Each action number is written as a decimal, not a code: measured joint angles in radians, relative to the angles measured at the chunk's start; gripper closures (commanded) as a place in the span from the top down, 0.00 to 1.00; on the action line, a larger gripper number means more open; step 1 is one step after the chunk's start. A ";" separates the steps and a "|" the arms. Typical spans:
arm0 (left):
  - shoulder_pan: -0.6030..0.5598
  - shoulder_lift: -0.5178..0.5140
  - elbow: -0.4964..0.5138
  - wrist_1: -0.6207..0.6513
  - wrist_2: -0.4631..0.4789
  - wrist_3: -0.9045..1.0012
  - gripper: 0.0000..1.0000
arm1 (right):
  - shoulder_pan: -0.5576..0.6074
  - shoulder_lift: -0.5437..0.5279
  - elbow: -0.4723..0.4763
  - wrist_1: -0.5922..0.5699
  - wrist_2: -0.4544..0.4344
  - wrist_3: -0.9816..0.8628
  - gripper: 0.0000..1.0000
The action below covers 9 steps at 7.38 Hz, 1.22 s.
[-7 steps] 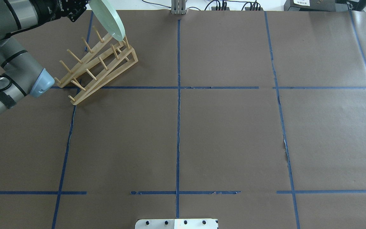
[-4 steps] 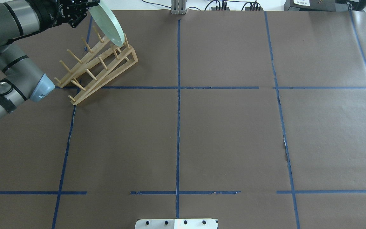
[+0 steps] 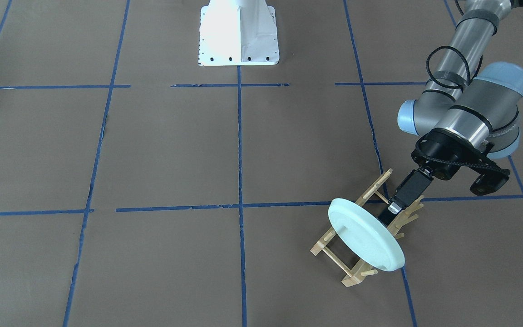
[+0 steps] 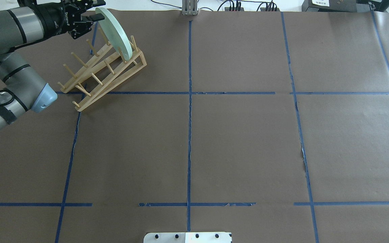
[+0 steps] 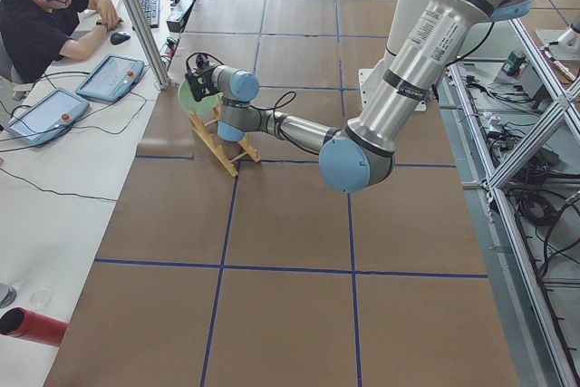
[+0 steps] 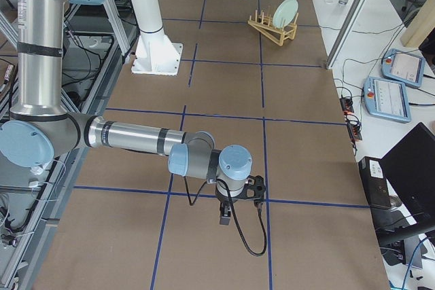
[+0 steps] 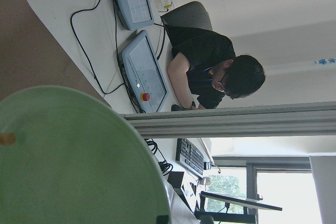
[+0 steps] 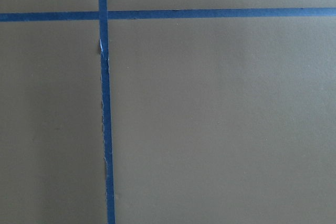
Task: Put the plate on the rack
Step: 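Lower the upright plate into the rack's pegs with the left gripper, then open the left gripper and withdraw it away from the rack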
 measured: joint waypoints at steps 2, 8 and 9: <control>-0.025 0.003 -0.014 0.106 -0.078 0.072 1.00 | 0.001 0.000 0.000 0.000 0.000 0.000 1.00; -0.237 0.256 -0.252 0.689 -0.573 0.810 1.00 | 0.000 0.000 0.001 0.000 0.000 0.000 1.00; -0.257 0.310 -0.264 0.790 -0.579 1.014 1.00 | 0.000 0.000 0.001 0.000 0.000 0.000 1.00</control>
